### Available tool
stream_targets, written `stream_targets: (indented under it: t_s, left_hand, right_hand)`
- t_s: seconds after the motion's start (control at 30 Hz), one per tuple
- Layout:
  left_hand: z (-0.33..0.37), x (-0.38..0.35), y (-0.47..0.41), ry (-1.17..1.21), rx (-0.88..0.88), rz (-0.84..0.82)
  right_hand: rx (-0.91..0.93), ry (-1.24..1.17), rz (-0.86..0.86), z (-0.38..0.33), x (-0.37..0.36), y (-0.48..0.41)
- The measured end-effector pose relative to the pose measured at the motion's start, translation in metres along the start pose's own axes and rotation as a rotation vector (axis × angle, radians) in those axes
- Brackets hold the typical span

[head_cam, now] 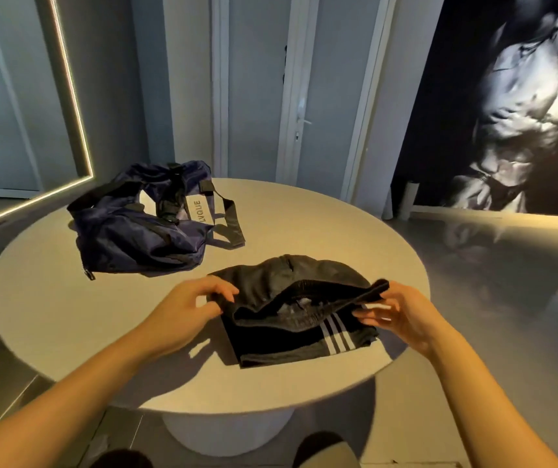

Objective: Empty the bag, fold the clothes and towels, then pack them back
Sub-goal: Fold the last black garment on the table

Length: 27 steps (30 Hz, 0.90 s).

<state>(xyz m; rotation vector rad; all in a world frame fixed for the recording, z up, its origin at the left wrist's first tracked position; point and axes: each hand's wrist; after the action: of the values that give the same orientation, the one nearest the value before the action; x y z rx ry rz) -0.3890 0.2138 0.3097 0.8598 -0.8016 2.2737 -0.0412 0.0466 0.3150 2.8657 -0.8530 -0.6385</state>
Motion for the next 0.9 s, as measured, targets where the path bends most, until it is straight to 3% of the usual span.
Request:
stream_targets:
  t_s: [0.17,0.33,0.43,0.5,0.67,0.9]
  left_hand:
    - [-0.026,-0.024,0.034,-0.275,-0.109,-0.112]
    - [-0.029,-0.018,0.043,-0.497,-0.128,-0.2]
    - [-0.008,-0.017,0.032,-0.472,-0.096,-0.097]
    - [0.015,-0.027,0.024,-0.453,-0.168,-0.048]
    - [0.034,-0.079,0.02,-0.663,-0.227,-0.179]
    - [0.014,-0.086,0.032,-0.516,-0.461,-0.085]
  right_hand:
    - [-0.002,-0.073,0.058,0.022,0.012,0.006]
    - [0.086,0.117,0.143,0.03,0.009,-0.002]
    - [0.097,0.155,0.17,0.035,0.014,-0.007]
    - [0.089,0.144,0.158,0.036,0.016,-0.008]
    - [0.095,0.129,0.132,0.04,0.018,-0.01]
    - [0.144,0.076,0.206,0.046,0.024,-0.016]
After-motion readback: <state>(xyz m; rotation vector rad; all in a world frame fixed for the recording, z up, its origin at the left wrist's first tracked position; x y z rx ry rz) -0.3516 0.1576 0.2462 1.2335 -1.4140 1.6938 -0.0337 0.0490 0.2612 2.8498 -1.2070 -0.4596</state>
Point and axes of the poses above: each hand's wrist, its own y-axis away from the middle knuckle, its own x-axis out of the back of the hand, z = x × y, and after that the axes turned 14 degrees about -y, right-handed
